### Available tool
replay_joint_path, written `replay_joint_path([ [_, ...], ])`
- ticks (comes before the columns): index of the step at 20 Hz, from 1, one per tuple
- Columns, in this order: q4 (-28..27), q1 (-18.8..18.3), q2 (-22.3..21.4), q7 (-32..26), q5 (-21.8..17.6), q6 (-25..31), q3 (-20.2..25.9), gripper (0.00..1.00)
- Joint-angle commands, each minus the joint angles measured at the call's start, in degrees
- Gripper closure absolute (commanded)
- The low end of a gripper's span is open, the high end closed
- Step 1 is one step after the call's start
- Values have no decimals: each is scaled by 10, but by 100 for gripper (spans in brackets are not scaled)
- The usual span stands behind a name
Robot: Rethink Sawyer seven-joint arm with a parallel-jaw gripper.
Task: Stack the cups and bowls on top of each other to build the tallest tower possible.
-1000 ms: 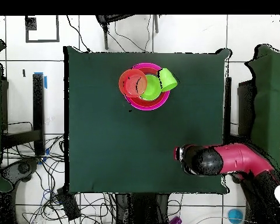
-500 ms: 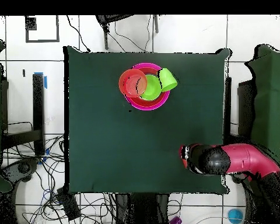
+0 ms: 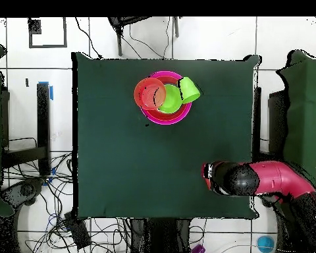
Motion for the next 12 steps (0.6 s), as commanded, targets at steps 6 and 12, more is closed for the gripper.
replay_joint_path([
  [6, -32, 26, 65, -143, -74, 9, -9, 0],
  [12, -42, 31, 79, -137, -98, 3, -16, 0],
])
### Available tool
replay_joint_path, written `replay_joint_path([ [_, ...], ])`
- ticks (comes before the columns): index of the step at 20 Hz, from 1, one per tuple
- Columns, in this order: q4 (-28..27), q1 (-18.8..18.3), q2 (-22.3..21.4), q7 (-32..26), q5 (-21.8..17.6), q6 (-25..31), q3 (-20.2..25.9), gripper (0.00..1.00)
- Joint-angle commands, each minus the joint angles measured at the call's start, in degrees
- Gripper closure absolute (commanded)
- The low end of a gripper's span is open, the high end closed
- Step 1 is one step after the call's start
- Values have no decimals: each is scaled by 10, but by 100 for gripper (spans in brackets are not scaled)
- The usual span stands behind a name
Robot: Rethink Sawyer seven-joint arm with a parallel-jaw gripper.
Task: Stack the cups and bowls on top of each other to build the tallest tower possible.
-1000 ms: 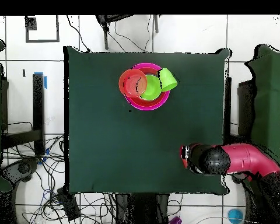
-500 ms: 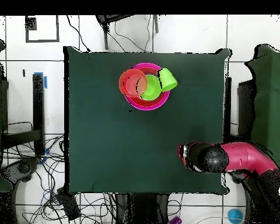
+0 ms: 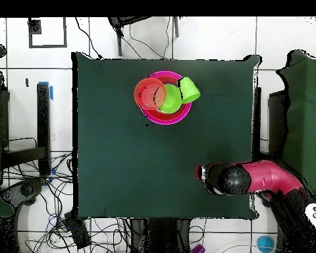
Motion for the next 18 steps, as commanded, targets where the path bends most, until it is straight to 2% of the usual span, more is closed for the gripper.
replay_joint_path([
  [1, -40, 30, 34, -138, -73, 3, -17, 0],
  [8, -53, 27, 46, -157, -95, 8, -11, 0],
  [18, -51, 9, 44, -180, -93, 16, -2, 0],
])
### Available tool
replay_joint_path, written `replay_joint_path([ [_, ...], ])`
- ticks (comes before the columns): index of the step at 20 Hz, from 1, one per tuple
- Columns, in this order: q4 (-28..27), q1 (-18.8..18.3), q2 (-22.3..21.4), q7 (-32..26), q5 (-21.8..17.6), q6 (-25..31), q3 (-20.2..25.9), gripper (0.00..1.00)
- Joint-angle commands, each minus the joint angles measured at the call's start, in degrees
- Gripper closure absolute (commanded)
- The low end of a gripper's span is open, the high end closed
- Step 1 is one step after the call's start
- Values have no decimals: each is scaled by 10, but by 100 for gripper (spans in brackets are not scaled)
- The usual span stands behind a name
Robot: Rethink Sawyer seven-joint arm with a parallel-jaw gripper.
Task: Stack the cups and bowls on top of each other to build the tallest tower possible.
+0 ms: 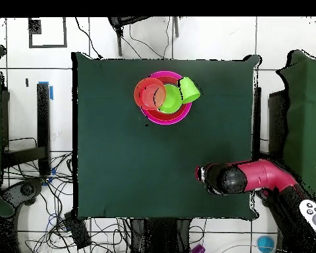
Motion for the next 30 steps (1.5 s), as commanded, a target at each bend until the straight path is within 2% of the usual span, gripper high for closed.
replay_joint_path([
  [1, -39, 10, 17, -180, -44, 17, -1, 0],
  [21, -52, 8, 31, -184, -47, 21, -6, 0],
  [24, -63, 5, 46, -199, -52, 22, -5, 0],
  [30, -67, -9, 48, -228, -48, 32, -4, 0],
])
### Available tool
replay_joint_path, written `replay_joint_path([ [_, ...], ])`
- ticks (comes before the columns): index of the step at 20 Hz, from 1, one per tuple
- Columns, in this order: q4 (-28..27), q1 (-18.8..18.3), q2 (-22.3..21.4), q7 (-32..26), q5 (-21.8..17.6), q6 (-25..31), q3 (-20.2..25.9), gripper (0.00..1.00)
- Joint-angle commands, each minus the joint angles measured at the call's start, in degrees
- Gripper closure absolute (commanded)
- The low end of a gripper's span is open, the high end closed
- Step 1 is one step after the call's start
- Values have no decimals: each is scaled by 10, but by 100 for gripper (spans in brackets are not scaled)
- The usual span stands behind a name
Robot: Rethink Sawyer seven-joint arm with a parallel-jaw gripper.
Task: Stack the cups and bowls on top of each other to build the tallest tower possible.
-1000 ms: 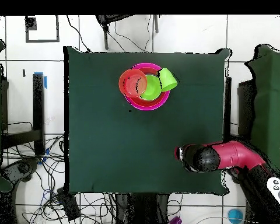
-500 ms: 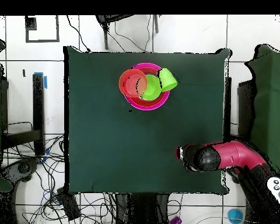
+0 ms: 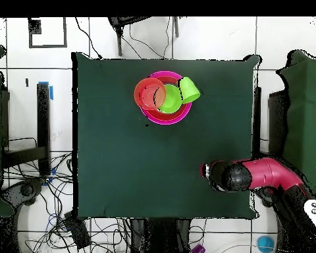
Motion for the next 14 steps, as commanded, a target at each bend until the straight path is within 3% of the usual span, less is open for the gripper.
replay_joint_path([
  [1, -45, -2, 41, -224, -45, 34, -5, 0],
  [14, -58, 10, 39, -239, -39, 43, -14, 0],
])
